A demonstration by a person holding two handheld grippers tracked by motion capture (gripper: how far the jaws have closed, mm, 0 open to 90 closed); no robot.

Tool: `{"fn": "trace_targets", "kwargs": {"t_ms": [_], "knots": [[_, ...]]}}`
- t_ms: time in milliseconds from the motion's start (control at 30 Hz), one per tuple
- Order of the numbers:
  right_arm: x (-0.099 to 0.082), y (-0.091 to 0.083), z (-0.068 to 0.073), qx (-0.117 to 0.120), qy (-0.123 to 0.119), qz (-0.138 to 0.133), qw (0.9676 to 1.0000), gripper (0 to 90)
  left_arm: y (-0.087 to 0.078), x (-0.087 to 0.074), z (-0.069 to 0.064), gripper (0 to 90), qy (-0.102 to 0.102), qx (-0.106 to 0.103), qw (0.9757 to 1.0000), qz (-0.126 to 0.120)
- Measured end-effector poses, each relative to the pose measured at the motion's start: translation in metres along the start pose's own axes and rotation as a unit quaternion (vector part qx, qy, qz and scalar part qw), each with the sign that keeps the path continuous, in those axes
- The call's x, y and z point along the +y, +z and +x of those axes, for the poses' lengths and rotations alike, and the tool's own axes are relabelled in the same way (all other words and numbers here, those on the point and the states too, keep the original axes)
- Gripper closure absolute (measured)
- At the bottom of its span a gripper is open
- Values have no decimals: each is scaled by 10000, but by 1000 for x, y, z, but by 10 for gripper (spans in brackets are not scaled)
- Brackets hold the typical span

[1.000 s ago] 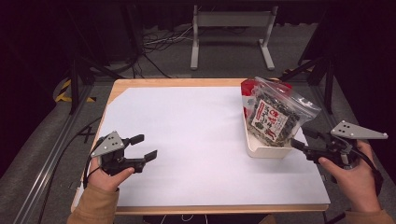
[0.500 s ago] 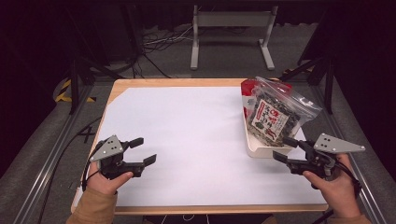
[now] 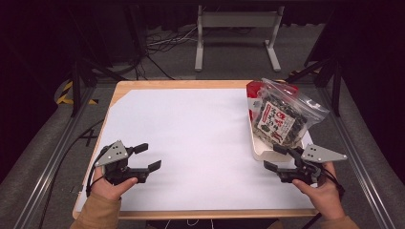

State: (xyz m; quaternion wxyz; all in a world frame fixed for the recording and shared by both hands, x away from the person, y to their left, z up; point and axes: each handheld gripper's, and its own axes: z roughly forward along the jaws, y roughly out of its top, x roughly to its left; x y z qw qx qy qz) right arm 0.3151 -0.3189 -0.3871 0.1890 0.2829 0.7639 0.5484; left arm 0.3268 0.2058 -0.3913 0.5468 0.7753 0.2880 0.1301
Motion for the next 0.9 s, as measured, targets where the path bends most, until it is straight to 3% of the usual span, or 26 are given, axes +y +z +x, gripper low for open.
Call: {"fn": "trace_targets", "kwargs": {"t_ms": [433, 900], "knots": [[-19, 23, 8, 100, -294, 282, 9991, 287, 5, -6, 2, 206, -8, -20, 9999, 107], [-22, 35, 14, 148, -339, 362, 9987, 266, 2, -12, 4, 197, -33, 82, 9999, 128]]}}
